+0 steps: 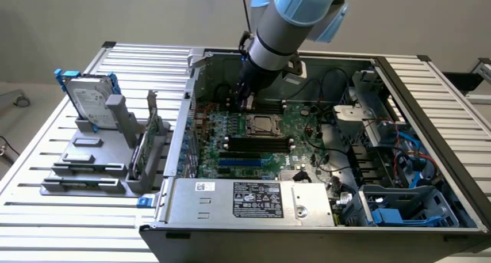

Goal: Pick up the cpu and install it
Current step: 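Install the first cpu locking lever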

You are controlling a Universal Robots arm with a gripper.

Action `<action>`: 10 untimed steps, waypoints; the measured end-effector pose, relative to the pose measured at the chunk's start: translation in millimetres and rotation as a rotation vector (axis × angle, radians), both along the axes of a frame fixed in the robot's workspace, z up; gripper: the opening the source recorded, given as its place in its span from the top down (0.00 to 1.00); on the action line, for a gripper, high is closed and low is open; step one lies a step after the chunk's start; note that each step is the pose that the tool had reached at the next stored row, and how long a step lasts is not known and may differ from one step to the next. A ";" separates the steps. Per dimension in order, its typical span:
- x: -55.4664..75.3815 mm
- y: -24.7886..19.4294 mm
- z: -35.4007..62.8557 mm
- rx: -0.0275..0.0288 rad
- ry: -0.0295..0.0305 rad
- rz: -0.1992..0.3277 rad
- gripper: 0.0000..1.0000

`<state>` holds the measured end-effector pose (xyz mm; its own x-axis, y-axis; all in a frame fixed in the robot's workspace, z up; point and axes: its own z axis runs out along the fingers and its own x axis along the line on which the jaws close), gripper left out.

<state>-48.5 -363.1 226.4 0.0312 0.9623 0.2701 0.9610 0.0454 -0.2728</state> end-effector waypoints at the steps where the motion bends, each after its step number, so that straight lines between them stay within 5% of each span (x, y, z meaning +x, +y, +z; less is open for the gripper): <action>1: 0.0 0.0 0.0 0.0032 0.0000 0.000 0.89; 4: 0.0 -0.1 0.1 0.0104 0.0000 0.000 0.89; 10: -5.9 -0.3 0.0 0.0106 0.0000 0.000 0.89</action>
<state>-54.4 -363.4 226.5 0.0311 0.9594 0.2803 0.9610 0.0484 -0.2722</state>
